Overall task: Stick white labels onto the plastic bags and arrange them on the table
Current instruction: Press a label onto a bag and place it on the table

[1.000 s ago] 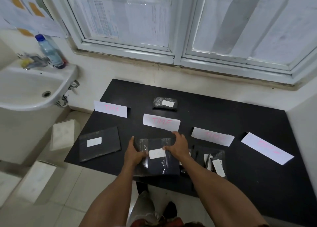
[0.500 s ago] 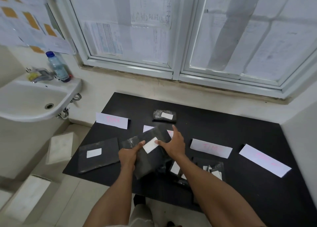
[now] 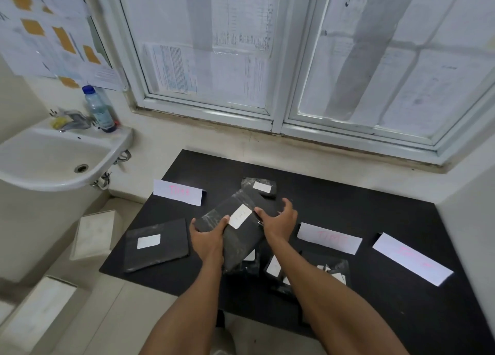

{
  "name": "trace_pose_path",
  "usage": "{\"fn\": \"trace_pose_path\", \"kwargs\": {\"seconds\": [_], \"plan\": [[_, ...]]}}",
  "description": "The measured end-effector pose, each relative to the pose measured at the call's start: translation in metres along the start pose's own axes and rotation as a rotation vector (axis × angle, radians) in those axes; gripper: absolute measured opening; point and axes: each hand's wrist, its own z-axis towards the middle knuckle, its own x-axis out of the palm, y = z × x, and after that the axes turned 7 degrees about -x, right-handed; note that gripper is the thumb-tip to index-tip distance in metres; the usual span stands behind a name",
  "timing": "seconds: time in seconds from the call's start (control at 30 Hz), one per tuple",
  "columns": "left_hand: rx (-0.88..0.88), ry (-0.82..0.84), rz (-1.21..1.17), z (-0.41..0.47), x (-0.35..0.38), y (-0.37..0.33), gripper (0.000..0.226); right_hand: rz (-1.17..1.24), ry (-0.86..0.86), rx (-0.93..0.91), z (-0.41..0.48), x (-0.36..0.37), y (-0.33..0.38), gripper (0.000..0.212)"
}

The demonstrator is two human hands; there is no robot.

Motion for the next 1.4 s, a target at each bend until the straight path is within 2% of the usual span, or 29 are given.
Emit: {"fn": "trace_pose_path", "kwargs": {"seconds": [0.07,0.1,0.13,0.17,0.23,0.27,0.33,0.43,0.5,0.57,0.63,0.7,0.73,0.83,0.97,1.03,1.13,1.2,1.27,1.33,1.4], "plan": [[-0.061,-0.022,-0.120,0.002,0.004,0.003,0.094,0.182,-0.007,0.184,-0.001,0.003,-0.001,0.111],[-0.068,-0.029,-0.154,0.000,0.007,0.004,0.088,0.316,0.056,0.285,-0.005,0.005,-0.001,0.113],[-0.064,-0.033,-0.174,-0.001,0.012,0.005,0.083,0.461,0.152,0.360,-0.009,0.007,-0.002,0.106],[-0.061,-0.023,-0.188,-0.005,0.017,0.004,0.083,0.586,0.259,0.416,-0.014,0.008,-0.002,0.090],[-0.061,0.008,-0.207,-0.011,0.025,0.000,0.091,0.725,0.336,0.461,-0.020,0.007,0.000,0.050],[-0.072,0.022,-0.216,-0.012,0.028,-0.002,0.097,0.748,0.337,0.459,-0.018,0.006,0.000,0.039],[-0.102,0.048,-0.177,-0.016,0.027,-0.009,0.100,0.775,0.365,0.422,-0.009,-0.001,-0.005,0.038],[0.047,0.060,0.133,-0.003,0.015,-0.020,0.101,0.713,0.474,0.388,0.007,-0.021,-0.008,0.044],[0.087,0.145,0.283,0.014,0.006,-0.026,0.099,0.616,0.549,0.360,0.019,-0.035,-0.007,0.046],[-0.071,0.339,0.195,0.025,0.004,-0.036,0.092,0.490,0.626,0.316,0.030,-0.043,-0.001,0.044],[-0.241,0.502,0.084,0.026,0.011,-0.048,0.071,0.378,0.704,0.280,0.039,-0.043,0.009,0.039],[-0.281,0.562,0.103,0.026,0.020,-0.053,0.041,0.275,0.751,0.235,0.046,-0.039,0.020,0.036],[-0.303,0.583,0.113,0.031,0.026,-0.053,0.033,0.218,0.762,0.201,0.054,-0.034,0.024,0.036],[-0.372,0.587,0.005,0.052,0.041,-0.053,0.030,-0.047,0.666,0.042,0.080,-0.014,0.035,0.049],[-0.357,0.481,-0.170,0.083,0.068,-0.056,0.029,-0.349,0.322,-0.065,0.100,0.019,0.046,0.086],[-0.385,0.435,-0.221,0.097,0.085,-0.059,0.036,-0.341,0.222,0.013,0.102,0.038,0.050,0.107],[-0.471,0.430,-0.281,0.117,0.106,-0.064,0.043,-0.082,0.210,0.227,0.114,0.072,0.045,0.131],[-0.491,0.438,-0.249,0.129,0.115,-0.072,0.044,0.037,0.176,0.300,0.124,0.086,0.038,0.132],[-0.489,0.465,-0.192,0.143,0.119,-0.084,0.035,0.109,0.101,0.307,0.136,0.096,0.037,0.122],[-0.482,0.496,-0.135,0.160,0.119,-0.093,0.028,0.130,0.041,0.237,0.148,0.100,0.040,0.111],[-0.477,0.508,-0.054,0.178,0.118,-0.100,0.035,0.126,0.028,0.155,0.159,0.103,0.042,0.105]]}}
